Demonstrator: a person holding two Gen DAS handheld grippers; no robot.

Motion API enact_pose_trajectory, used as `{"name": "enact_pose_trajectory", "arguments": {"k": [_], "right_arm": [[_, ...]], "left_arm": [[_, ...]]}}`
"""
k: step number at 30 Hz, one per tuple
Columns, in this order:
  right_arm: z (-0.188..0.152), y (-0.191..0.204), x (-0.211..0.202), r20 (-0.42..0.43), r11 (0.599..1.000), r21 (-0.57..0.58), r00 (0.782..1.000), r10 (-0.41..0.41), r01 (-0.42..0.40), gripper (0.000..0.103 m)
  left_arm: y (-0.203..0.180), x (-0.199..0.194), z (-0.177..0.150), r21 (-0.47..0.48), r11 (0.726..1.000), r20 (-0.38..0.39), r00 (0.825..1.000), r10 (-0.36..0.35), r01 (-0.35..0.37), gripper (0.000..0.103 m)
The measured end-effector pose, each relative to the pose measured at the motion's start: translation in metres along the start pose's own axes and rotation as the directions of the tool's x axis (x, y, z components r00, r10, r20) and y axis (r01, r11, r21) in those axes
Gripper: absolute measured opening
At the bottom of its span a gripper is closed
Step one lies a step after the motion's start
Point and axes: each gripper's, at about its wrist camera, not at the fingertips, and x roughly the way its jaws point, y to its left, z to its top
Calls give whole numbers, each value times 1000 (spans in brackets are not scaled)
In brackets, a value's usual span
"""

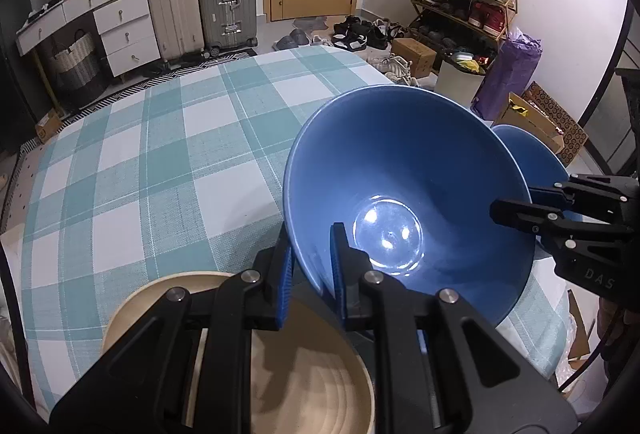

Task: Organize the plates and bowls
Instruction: 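Lower the held blue bowl into the other blue bowl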

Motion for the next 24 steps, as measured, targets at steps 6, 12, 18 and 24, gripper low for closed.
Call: {"name": "enact_pose_trajectory", "arguments": {"k": [6, 12, 18, 24], "right_arm": [[-2, 5, 2, 9, 998, -38, 999, -43, 43, 21], [-3, 9, 4, 13, 996, -58, 998, -67, 68, 21], [-4, 13, 6, 19, 992, -78, 995, -94, 95, 21], [-3, 11, 6, 17, 991, -80, 994, -106, 107, 21]], "left_arm": [[-1, 1, 0, 4, 1000, 2, 1000, 5, -5, 13], [0, 5, 0, 8, 1000, -3, 1000, 17, -17, 13], [2, 13, 0, 6, 1000, -17, 1000, 17, -17, 13], [3, 18, -2, 4, 1000, -28, 1000, 12, -11, 14]]}}
